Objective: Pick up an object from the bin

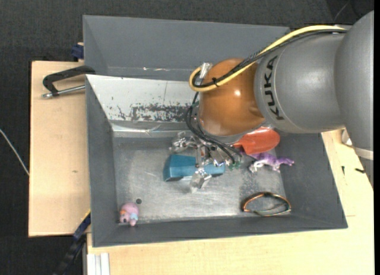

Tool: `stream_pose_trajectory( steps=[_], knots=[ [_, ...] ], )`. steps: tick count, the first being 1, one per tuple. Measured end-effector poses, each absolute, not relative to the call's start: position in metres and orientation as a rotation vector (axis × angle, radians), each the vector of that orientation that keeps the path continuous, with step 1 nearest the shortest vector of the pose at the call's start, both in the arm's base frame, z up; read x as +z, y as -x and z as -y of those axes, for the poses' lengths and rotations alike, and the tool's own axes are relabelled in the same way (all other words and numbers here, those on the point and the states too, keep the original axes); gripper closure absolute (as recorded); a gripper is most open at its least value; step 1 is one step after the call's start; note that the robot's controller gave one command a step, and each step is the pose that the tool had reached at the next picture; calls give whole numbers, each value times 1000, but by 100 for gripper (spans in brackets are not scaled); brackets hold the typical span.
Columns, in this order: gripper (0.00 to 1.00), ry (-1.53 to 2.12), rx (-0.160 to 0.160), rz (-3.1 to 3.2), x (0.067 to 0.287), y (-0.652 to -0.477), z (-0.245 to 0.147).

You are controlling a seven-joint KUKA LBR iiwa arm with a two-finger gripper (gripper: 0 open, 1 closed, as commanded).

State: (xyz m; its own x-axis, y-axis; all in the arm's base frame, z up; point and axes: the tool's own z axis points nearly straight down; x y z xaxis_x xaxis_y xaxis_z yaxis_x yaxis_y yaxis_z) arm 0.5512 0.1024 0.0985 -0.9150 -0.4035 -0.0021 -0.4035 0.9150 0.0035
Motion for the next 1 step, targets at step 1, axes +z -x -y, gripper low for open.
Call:
stream_pose_trajectory(
  steps=[1],
  knots=[
    [0,703,1,-3058,82,-569,-70]
  ],
)
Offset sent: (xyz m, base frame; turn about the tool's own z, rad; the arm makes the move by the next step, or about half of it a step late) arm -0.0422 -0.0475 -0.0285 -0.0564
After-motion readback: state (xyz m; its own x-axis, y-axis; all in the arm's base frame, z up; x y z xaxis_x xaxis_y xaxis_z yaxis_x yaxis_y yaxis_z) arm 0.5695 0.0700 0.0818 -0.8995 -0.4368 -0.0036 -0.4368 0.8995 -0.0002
